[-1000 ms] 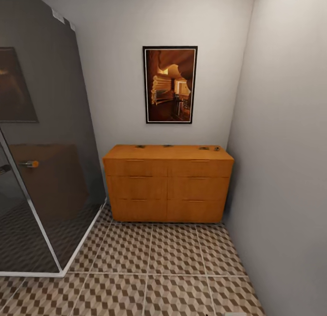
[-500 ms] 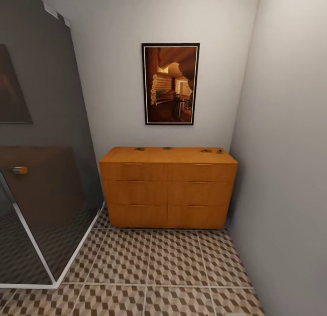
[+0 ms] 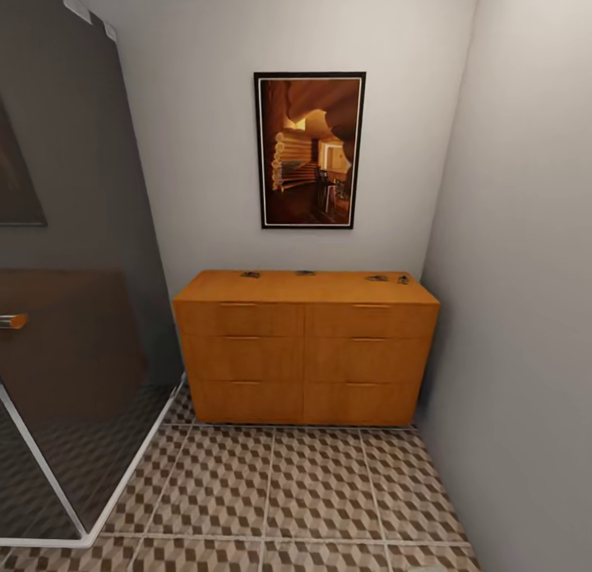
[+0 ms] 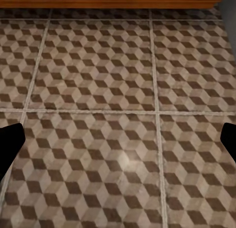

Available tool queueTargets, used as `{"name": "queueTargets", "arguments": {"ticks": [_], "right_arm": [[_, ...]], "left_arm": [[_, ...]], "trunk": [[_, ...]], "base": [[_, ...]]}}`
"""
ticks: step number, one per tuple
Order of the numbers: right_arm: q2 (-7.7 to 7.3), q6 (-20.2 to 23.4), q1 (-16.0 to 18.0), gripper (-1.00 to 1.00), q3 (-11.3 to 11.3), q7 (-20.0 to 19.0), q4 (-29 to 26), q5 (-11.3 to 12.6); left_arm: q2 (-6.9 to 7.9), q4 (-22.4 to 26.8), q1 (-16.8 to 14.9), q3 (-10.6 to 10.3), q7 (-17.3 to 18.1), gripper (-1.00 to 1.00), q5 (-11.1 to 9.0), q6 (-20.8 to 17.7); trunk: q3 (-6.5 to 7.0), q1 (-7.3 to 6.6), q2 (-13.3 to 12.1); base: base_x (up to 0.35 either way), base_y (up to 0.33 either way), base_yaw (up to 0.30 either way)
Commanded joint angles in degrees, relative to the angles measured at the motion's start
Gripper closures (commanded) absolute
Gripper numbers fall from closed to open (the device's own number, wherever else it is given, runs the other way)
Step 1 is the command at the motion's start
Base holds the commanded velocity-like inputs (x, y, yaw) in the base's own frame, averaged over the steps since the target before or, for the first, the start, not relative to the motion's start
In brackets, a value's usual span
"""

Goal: Take the four mousetraps from the cabinet in the bathroom and place them on the bathroom floor. Make sure all four end up on the same floor surface, and ensure that at least two of them are either under or directly next to the same bathroom sink.

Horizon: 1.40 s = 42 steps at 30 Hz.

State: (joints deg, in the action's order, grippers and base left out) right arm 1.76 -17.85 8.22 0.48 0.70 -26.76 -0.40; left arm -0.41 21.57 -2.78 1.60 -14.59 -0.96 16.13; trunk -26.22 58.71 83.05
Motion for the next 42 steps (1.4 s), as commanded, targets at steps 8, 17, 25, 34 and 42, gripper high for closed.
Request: {"name": "queueTargets", "arguments": {"ticks": [8, 17, 25, 34, 42], "right_arm": [[0.00, -0.2, 0.0, -1.00, 0.0, 0.1, 0.0, 0.0], [0.00, -0.2, 0.0, -1.00, 0.0, 0.1, 0.0, 0.0], [-0.02, -0.2, 0.0, -1.00, 0.0, 0.0, 0.0, 0.0], [0.00, -0.2, 0.0, -1.00, 0.0, 0.1, 0.0, 0.0], [0.00, -0.2, 0.0, -1.00, 0.0, 0.0, 0.0, 0.0]], "left_arm": [[-0.03, 0.0, 0.0, 0.2, 0.0, -1.00, -0.1, 0.2], [-0.03, 0.0, 0.0, 0.2, 0.0, -1.00, -0.1, 0.2], [-0.03, 0.0, 0.0, 0.2, 0.0, -1.00, -0.1, 0.2], [-0.03, 0.0, 0.0, 0.2, 0.0, -1.00, -0.1, 0.2], [-0.03, 0.0, 0.0, 0.2, 0.0, -1.00, -0.1, 0.2]], "trunk": [[-0.06, 0.02, 0.0], [-0.06, 0.02, 0.0], [-0.06, 0.02, 0.0], [-0.06, 0.02, 0.0], [-0.06, 0.02, 0.0]], "base": [[0.152, 0.000, 0.000], [0.015, 0.000, 0.000], [0.001, 0.000, 0.000], [0.000, 0.000, 0.000], [0.000, 0.000, 0.000]]}}
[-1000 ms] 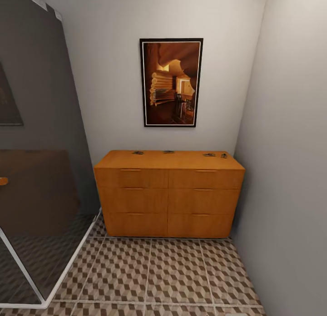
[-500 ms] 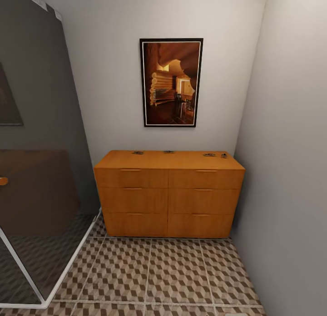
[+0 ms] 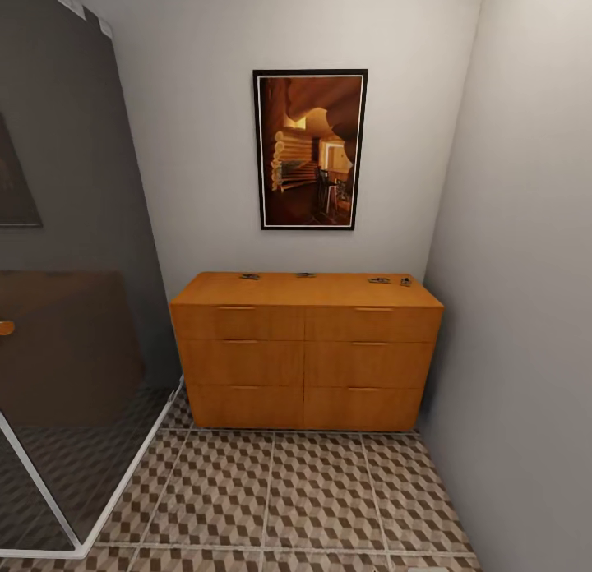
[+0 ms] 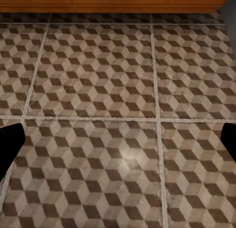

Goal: Take the four mousetraps from the cabinet in the bathroom and place them on the bathroom floor. Make sure all four end up on the same floor surface, and ensure that at least two of them are either under or directly next to the same bathroom sink.

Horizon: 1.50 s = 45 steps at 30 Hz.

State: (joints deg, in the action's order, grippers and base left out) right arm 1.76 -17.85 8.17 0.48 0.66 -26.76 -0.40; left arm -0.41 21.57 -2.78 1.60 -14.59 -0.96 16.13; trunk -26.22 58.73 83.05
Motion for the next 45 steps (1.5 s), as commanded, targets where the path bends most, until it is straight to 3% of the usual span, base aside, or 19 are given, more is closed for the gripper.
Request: {"name": "queueTargets", "arguments": {"ticks": [1, 45], "right_arm": [[0.00, -0.2, 0.1, -1.00, 0.0, 0.1, 0.0, 0.0], [0.03, -0.2, 0.1, -1.00, 0.0, 0.1, 0.0, 0.0]], "left_arm": [[-0.03, 0.0, 0.0, 0.2, 0.0, -1.00, -0.1, 0.2], [-0.19, 0.0, 0.0, 0.1, 0.0, -1.00, -0.1, 0.2]], "trunk": [[-0.06, 0.00, 0.0], [-0.06, 0.00, 0.0]], "base": [[0.000, 0.000, 0.000], [0.000, 0.000, 0.000]]}}
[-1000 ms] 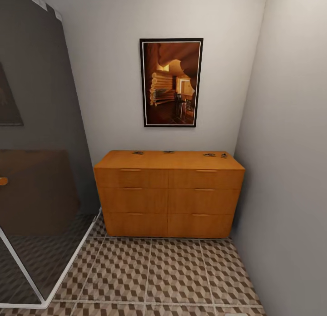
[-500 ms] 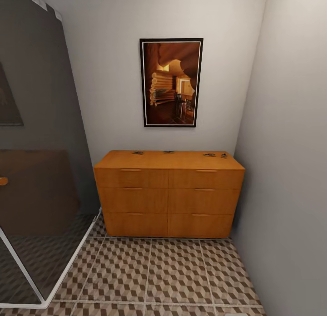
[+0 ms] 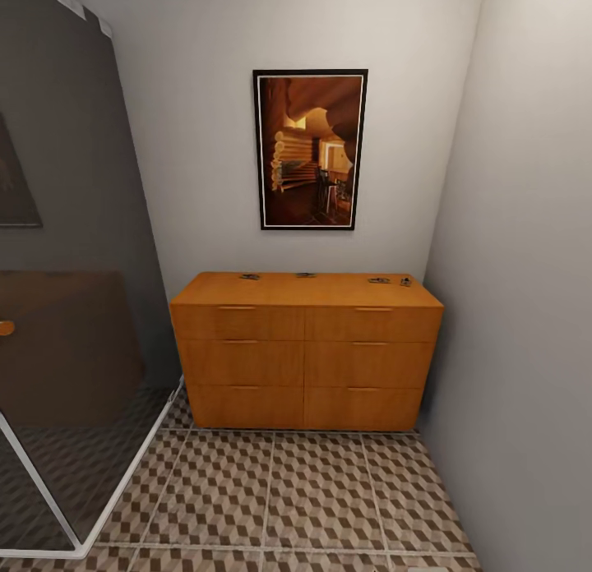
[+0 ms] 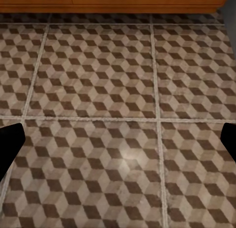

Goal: Take the four mousetraps from the cabinet in the bathroom and place them on the bathroom floor. Make sure all four end up on the same floor surface, and ensure that at least two of them are either under or directly next to the same bathroom sink.

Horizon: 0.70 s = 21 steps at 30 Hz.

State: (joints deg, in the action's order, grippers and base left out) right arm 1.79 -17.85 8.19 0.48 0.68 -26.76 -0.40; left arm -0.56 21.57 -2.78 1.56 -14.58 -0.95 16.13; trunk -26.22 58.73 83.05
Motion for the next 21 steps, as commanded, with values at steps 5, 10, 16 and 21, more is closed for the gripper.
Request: {"name": "queueTargets", "arguments": {"ticks": [5, 10, 16, 21], "right_arm": [[0.02, -0.2, 0.0, -1.00, 0.0, 0.0, 0.0, 0.0], [0.02, -0.2, 0.0, -1.00, 0.1, 0.0, 0.9, 0.0], [0.14, 0.2, 0.0, -1.00, 0.0, 0.1, 3.8, 0.0], [3.19, 4.6, 1.3, -1.00, 0.1, 1.4, 4.1, -2.0]], "left_arm": [[-0.22, 0.0, 0.0, 0.2, 0.0, -1.00, -0.1, 0.2], [-0.29, 0.0, 0.0, 0.2, 0.0, -1.00, -0.1, 0.2], [-0.31, 0.0, 0.0, 0.2, -0.1, -1.00, -0.1, 0.2], [-0.32, 0.0, 0.0, 0.2, 0.0, -1.00, -0.1, 0.2]], "trunk": [[-0.06, 0.00, 0.0], [-0.06, 0.00, 0.0], [-0.06, 0.00, 0.0], [-0.06, 0.00, 0.0]], "base": [[0.000, 0.000, 0.000], [0.000, 0.000, 0.000], [0.000, 0.000, 0.000], [0.000, 0.000, 0.000]]}}
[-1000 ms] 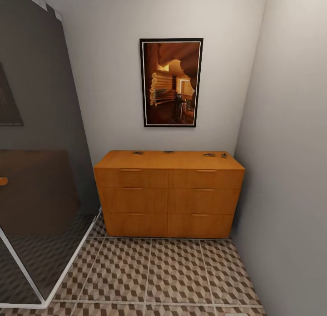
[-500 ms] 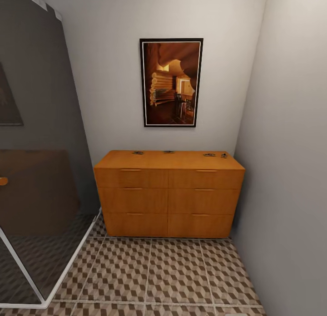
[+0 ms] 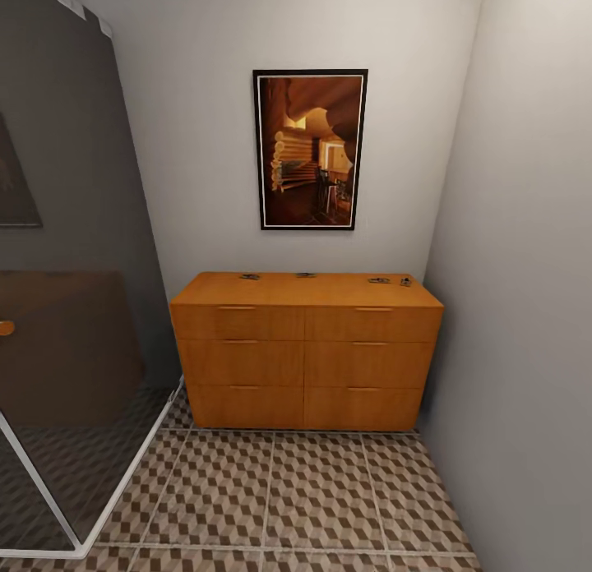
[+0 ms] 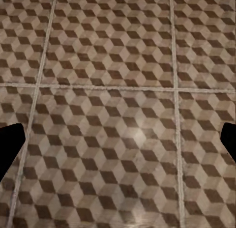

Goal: Take the four mousetraps from the cabinet in the bathroom and place them on the bathroom floor. Make sure all four end up on the same floor surface, and ensure that at least two of them are either under or directly next to the same bathroom sink.

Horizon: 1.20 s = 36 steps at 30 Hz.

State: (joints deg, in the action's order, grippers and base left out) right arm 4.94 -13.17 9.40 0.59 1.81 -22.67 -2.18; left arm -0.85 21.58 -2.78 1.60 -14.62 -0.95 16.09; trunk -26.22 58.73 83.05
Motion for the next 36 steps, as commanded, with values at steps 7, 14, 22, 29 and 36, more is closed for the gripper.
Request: {"name": "queueTargets", "arguments": {"ticks": [7, 14, 22, 29, 36], "right_arm": [[5.06, 15.3, 5.6, -1.00, 0.0, 6.0, -5.7, -13.9], [5.06, 32.5, 6.9, -1.00, 0.0, 6.7, -21.6, -15.6], [5.06, 44.5, 11.1, -1.00, 0.1, 6.8, -32.5, -15.7], [5.06, 53.4, 16.7, -1.00, 0.1, 6.8, -37.4, -15.8], [5.06, 60.8, 24.3, -1.00, 0.1, 6.9, -39.1, -15.9]], "left_arm": [[-0.35, -0.1, 0.0, 0.1, 0.0, -1.00, -0.1, 0.2], [-0.46, -0.1, 0.0, 0.1, 0.0, -1.00, -0.1, 0.2], [-0.61, -0.4, 0.0, 0.1, 0.0, -1.00, -0.1, 0.2], [-0.99, -0.9, 0.0, 0.1, 0.1, -1.00, 0.0, 0.2], [-1.23, -1.0, 0.0, 0.1, 0.1, -1.00, 0.0, 0.2]], "trunk": [[-0.06, 0.00, 0.0], [-0.06, 0.00, 0.0], [-0.06, 0.00, 0.0], [-0.06, 0.00, 0.0], [-0.06, 0.00, 0.0]], "base": [[0.000, 0.000, 0.000], [0.000, 0.000, 0.000], [0.000, 0.000, 0.000], [0.000, 0.000, 0.000], [0.000, 0.000, 0.000]]}}
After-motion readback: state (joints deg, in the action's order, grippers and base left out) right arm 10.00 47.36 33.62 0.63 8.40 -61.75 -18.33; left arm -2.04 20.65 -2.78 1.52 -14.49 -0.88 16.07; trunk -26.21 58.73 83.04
